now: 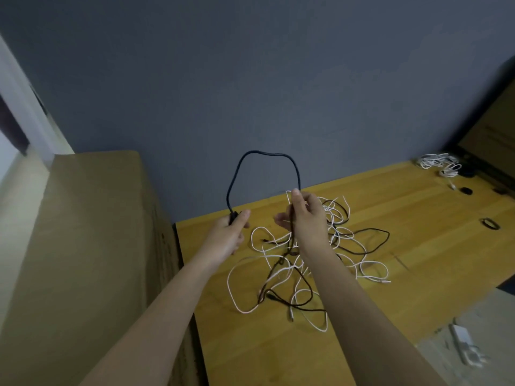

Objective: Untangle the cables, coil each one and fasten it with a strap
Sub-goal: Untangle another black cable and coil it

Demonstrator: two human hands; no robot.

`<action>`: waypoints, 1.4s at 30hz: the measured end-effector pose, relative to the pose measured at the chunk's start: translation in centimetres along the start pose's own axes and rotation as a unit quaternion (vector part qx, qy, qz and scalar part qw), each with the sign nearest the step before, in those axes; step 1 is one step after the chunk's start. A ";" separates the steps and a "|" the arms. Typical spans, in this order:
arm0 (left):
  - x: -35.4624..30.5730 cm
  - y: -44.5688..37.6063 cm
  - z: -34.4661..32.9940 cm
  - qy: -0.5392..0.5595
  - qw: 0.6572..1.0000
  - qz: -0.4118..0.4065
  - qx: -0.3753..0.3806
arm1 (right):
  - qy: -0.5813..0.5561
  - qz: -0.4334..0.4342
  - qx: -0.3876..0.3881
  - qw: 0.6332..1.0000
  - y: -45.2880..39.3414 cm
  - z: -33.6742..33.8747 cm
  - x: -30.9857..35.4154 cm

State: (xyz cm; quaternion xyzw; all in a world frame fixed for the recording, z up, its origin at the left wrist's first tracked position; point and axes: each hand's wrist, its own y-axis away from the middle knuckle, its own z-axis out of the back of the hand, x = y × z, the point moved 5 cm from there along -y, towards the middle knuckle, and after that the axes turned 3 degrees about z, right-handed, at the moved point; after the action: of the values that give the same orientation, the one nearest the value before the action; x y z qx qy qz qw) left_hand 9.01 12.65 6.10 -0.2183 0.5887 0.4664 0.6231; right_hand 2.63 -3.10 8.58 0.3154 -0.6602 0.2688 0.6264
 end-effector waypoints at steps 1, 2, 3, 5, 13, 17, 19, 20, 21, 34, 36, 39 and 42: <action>-0.1 0.0 -0.1 0.001 1.000 0.002 0.000 | -0.023 -0.021 0.000 0.999 -0.3 -0.1 -0.1; -0.2 0.0 -0.1 0.005 1.000 0.005 0.001 | 0.005 -0.027 -0.004 1.000 -0.8 0.1 -0.3; -0.3 0.0 -0.2 0.016 1.000 0.013 0.000 | 0.089 -0.012 -0.010 0.996 -1.5 0.7 -0.7; -0.4 0.1 -0.2 0.061 0.997 0.044 -0.001 | 0.292 0.048 -0.020 0.955 -2.6 2.0 -1.3; -1.3 0.8 0.5 0.320 0.944 0.052 0.064 | 0.734 0.089 0.121 0.662 -0.7 2.4 -7.4; -2.0 0.7 0.8 0.326 0.945 0.003 0.044 | 0.725 0.175 0.189 0.639 1.8 0.0 -8.9; -2.4 0.5 1.0 0.267 0.963 -0.043 0.005 | 0.703 0.263 0.186 0.634 3.3 -0.9 -9.1; -2.5 0.4 1.2 0.240 0.969 -0.062 -0.015 | 0.684 0.325 0.179 0.628 4.0 -1.3 -9.1; -2.5 0.3 1.3 0.209 0.974 -0.083 -0.033 | 0.658 0.374 0.174 0.630 4.9 -1.4 -9.0; -0.5 0.7 -0.2 -0.289 0.954 -0.072 0.042 | 0.405 0.520 0.059 0.750 6.1 1.1 -2.8; -0.5 1.1 -0.9 -0.272 0.956 -0.074 0.079 | 0.353 0.460 0.009 0.815 4.6 2.0 -1.1; -1.1 1.9 -1.6 -0.165 0.974 -0.097 0.118 | 0.267 0.385 -0.023 0.883 3.2 2.2 1.0; -1.8 2.0 -1.8 -0.097 0.980 -0.095 0.144 | 0.229 0.346 0.033 0.909 2.3 0.9 2.0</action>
State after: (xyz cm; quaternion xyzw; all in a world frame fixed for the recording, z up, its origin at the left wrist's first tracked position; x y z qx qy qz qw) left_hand 6.56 11.52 7.93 -0.1347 0.5631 0.3345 0.7435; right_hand 0.27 -2.39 10.60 0.0181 -0.5572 0.5553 0.6171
